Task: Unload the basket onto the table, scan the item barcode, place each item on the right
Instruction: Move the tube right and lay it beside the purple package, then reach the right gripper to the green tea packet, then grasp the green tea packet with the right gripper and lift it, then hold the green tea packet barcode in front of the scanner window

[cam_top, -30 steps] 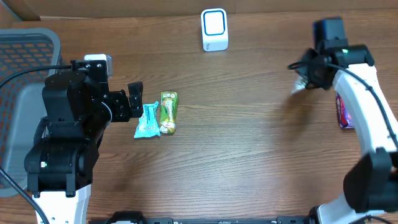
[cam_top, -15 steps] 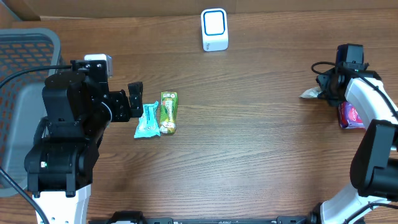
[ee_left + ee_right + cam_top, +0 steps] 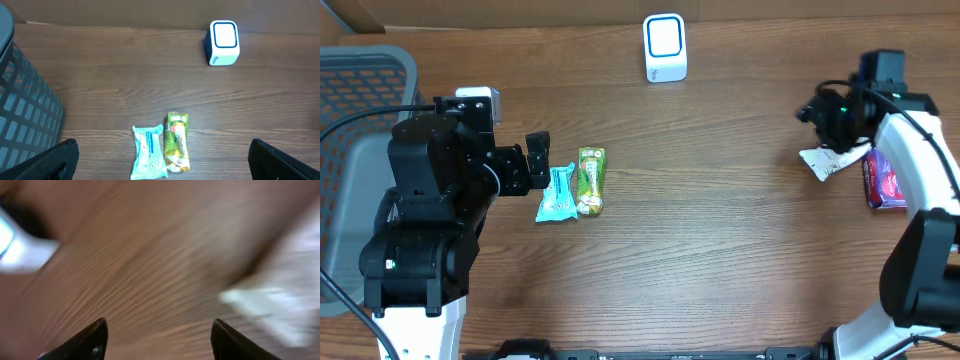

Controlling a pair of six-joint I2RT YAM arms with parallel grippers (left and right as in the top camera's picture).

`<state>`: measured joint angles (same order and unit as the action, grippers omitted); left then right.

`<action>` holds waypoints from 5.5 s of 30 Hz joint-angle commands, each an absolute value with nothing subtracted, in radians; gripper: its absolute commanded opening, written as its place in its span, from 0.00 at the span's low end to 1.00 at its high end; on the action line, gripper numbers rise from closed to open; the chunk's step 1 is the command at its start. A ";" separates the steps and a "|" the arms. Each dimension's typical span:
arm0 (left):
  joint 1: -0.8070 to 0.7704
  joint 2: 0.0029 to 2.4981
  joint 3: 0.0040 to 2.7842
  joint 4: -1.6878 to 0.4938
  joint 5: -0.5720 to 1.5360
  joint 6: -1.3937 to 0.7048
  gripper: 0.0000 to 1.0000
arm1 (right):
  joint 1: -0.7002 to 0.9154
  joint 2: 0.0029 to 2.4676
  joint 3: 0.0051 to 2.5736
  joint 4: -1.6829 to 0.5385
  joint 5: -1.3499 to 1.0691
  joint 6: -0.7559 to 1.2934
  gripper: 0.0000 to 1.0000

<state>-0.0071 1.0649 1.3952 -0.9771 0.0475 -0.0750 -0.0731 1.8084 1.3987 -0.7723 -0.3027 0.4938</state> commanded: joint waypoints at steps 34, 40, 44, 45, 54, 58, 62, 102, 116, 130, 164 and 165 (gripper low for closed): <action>-0.007 1.060 1.410 -0.976 0.044 -0.067 1.00 | 0.736 2.078 1.421 -0.285 -0.313 0.576 0.51; -0.007 1.060 1.410 -0.976 0.044 -0.067 1.00 | 0.785 2.083 1.421 -0.281 -0.247 0.577 0.50; -0.007 1.060 1.410 -0.976 0.044 -0.067 1.00 | 0.802 2.093 1.421 -0.280 -0.192 0.644 0.51; -0.007 1.060 1.410 -0.976 0.044 -0.067 1.00 | 0.804 2.096 1.421 -0.281 -0.184 0.656 0.50; -0.007 1.060 1.410 -0.976 0.044 -0.067 1.00 | 0.781 2.121 1.421 -0.366 -0.150 0.711 0.45; -0.007 1.060 1.410 -0.976 0.044 -0.067 1.00 | 0.749 2.121 1.421 -0.426 -0.158 0.724 0.41; -0.007 1.060 1.410 -0.976 0.044 -0.067 1.00 | 0.703 2.121 1.421 -0.493 -0.186 0.759 0.38; -0.007 1.060 1.410 -0.976 0.044 -0.067 1.00 | 0.624 2.162 1.434 -0.388 -0.465 0.174 0.72; -0.007 1.060 1.410 -0.976 0.044 -0.067 1.00 | 0.633 2.162 1.434 -0.384 -0.465 0.160 0.35; -0.007 1.060 1.410 -0.976 0.044 -0.067 1.00 | 0.572 2.162 1.539 -0.556 -0.681 0.185 0.04; -0.007 1.060 1.410 -0.976 0.044 -0.067 0.99 | 0.038 1.784 1.555 -0.609 -1.415 0.182 0.04; -0.007 1.060 1.410 -0.976 0.044 -0.067 1.00 | 0.038 1.764 1.555 -0.611 -1.311 0.226 0.04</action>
<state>-0.0071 1.0649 1.3952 -0.9771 0.0475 -0.0750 0.0463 1.8629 1.5143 -0.6159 -1.4509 0.1616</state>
